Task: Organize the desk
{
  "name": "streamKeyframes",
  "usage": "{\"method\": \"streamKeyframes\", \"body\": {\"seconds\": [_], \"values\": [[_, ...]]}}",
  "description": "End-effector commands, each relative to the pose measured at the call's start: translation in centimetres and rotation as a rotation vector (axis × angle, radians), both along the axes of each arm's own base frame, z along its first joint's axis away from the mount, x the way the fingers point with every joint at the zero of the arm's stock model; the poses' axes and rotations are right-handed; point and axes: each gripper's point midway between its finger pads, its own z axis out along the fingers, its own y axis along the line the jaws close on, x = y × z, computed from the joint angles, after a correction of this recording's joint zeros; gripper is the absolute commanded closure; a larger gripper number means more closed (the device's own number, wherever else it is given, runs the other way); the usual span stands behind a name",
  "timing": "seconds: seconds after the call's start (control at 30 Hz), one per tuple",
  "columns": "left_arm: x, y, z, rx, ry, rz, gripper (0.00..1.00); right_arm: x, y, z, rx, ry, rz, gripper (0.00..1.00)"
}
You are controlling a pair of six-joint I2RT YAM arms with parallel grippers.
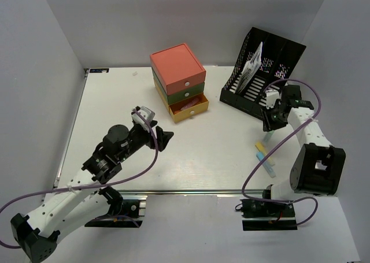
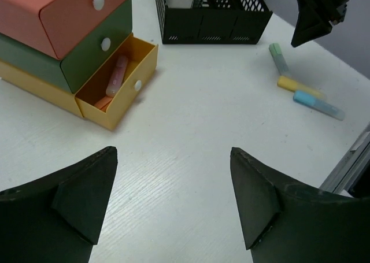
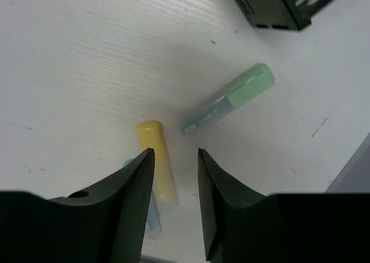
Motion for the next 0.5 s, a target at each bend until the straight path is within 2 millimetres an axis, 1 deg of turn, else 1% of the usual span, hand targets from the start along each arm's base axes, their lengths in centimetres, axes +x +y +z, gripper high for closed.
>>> {"method": "streamKeyframes", "body": {"seconds": [0.0,0.07,0.1,0.13,0.17,0.2,0.27,0.3,0.33,0.37,0.43,0.47], "values": [[0.4,0.4,-0.5,0.036,0.040,0.026,0.09,-0.7,-1.8,-0.7,-0.058,0.047,-0.157,0.58],[0.4,0.2,-1.0,0.042,0.072,0.029,0.07,-0.5,-2.0,-1.1,-0.056,0.054,-0.200,0.53],[0.4,0.2,-0.8,0.035,0.074,0.028,0.06,-0.5,-2.2,-1.4,-0.062,0.064,-0.228,0.52],[0.8,0.7,-0.7,0.035,0.069,0.064,0.06,-0.3,-2.3,-1.5,-0.063,0.071,-0.247,0.50],[0.7,0.8,-0.4,0.026,0.061,0.068,0.05,-0.2,-2.2,-2.1,-0.055,0.092,-0.267,0.49],[0.7,0.9,-0.5,0.023,0.061,0.072,0.05,-0.4,-2.9,-2.6,-0.082,0.112,-0.312,0.47],[0.5,1.0,0.1,0.008,0.044,0.068,0.05,-0.6,-3.1,-3.5,-0.088,0.147,-0.348,0.41],[0.4,1.0,0.1,0.005,0.044,0.065,0.05,-0.7,-3.1,-3.8,-0.079,0.153,-0.377,0.40],[0.4,1.0,0.3,0.001,0.040,0.062,0.05,-0.3,-3.1,-4.0,-0.070,0.136,-0.388,0.36],[0.3,1.0,0.5,-0.003,0.036,0.062,0.05,-0.7,-3.0,-4.7,-0.067,0.146,-0.395,0.35],[0.3,1.2,0.6,-0.006,0.031,0.070,0.05,-0.2,-3.3,-5.3,-0.065,0.132,-0.435,0.35],[0.4,1.3,0.5,-0.003,0.031,0.076,0.05,-0.3,-3.3,-5.7,-0.068,0.138,-0.437,0.35]]}}
